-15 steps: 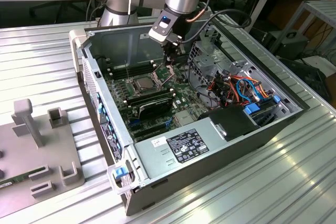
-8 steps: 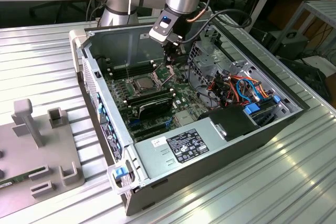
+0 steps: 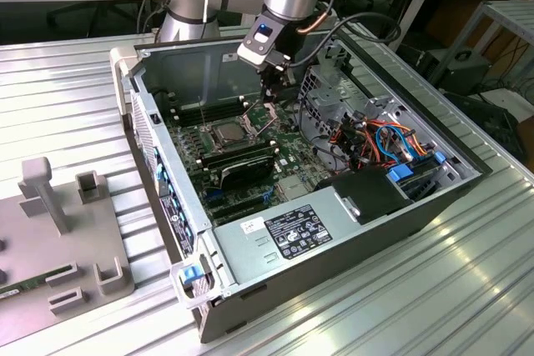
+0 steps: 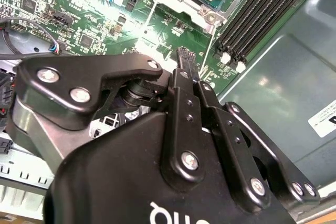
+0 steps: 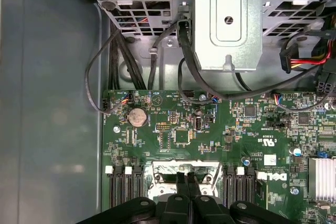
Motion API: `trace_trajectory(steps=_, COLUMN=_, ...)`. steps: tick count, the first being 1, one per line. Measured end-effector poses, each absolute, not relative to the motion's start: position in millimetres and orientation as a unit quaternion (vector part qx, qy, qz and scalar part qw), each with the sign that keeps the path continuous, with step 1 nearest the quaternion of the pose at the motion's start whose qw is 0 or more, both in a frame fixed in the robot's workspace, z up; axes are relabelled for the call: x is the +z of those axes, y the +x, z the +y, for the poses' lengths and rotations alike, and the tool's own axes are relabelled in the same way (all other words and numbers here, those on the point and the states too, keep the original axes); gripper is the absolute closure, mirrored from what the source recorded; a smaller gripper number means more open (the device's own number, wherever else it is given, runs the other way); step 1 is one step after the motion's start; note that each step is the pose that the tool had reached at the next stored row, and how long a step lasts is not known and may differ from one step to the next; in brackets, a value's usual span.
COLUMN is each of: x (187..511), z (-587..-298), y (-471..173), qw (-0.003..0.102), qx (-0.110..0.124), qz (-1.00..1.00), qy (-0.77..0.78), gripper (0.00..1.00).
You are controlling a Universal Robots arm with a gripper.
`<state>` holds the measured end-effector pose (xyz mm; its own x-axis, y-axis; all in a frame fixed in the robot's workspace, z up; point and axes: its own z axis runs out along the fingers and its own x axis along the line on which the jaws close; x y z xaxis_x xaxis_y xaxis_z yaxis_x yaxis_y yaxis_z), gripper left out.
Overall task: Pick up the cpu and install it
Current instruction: 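Close the cpu cover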
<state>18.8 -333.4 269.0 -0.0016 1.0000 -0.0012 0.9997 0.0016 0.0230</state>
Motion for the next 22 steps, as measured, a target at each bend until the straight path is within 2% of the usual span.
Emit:
trace_trajectory(steps=15, x=269.1, z=-333.4, y=43.7, qw=0.009, qx=0.008, qz=0.708, qy=0.706, gripper=0.89)
trace_trajectory(steps=17, x=249.2, z=-333.4, y=54.0, qw=0.008, qx=0.007, qz=0.708, qy=0.707, gripper=0.89)
trace_trajectory(steps=22, x=247.1, z=-333.1, y=30.4, qw=0.022, qx=0.021, qz=0.707, qy=0.706, gripper=0.89)
